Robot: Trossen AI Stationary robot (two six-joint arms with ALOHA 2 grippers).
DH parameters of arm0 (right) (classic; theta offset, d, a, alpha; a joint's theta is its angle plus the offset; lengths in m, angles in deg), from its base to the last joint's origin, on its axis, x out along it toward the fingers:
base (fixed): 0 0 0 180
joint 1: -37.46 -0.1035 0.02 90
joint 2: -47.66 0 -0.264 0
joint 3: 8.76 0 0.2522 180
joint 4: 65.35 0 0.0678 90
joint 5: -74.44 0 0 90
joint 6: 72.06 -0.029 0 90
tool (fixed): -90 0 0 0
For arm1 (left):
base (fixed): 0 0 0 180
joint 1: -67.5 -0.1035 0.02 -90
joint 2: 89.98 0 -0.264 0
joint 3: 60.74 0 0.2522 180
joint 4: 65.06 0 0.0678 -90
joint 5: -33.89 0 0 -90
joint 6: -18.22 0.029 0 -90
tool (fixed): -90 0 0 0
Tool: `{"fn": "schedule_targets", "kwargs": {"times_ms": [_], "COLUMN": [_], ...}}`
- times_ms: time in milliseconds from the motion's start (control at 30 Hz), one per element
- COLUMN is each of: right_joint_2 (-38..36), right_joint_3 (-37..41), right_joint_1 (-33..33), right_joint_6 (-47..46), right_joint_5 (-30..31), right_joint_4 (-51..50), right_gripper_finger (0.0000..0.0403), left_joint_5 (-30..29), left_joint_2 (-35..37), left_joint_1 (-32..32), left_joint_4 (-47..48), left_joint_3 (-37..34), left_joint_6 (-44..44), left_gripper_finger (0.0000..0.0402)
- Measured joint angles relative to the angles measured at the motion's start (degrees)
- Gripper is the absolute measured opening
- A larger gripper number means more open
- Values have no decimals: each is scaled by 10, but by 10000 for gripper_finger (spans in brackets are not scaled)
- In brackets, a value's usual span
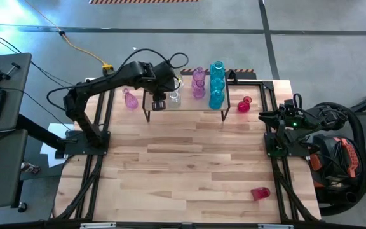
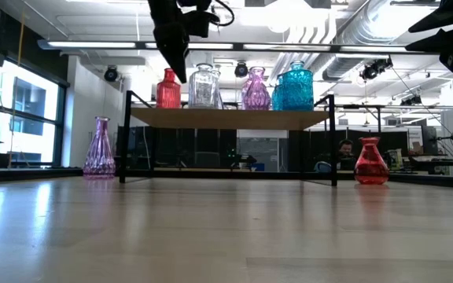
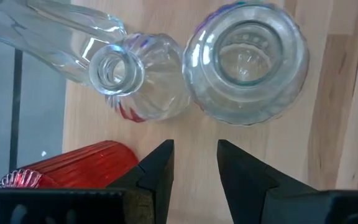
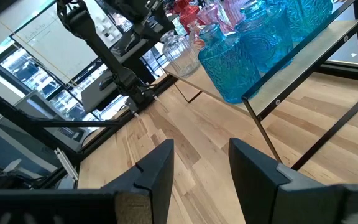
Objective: Sort vases onto shelf
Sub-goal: Adjust the transparent vases on the shelf
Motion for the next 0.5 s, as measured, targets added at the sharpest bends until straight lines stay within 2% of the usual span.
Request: {"fn": "schedule_targets", "kwargs": {"times_ms": [500], "right_joint_2": [0], "right_joint_3": [0], "right_joint_1": [0], "right_joint_6": [0], "right_joint_5": [0], "right_joint_4": [0], "right_gripper_finger": [136], "left_joint_5": [-10], "left_joint_2": [-14], "left_joint_1": [-4], "left_joint_4": [-40], "left_joint_3": [0], "left_joint_6": [54], "left_gripper_finger": [115]}}
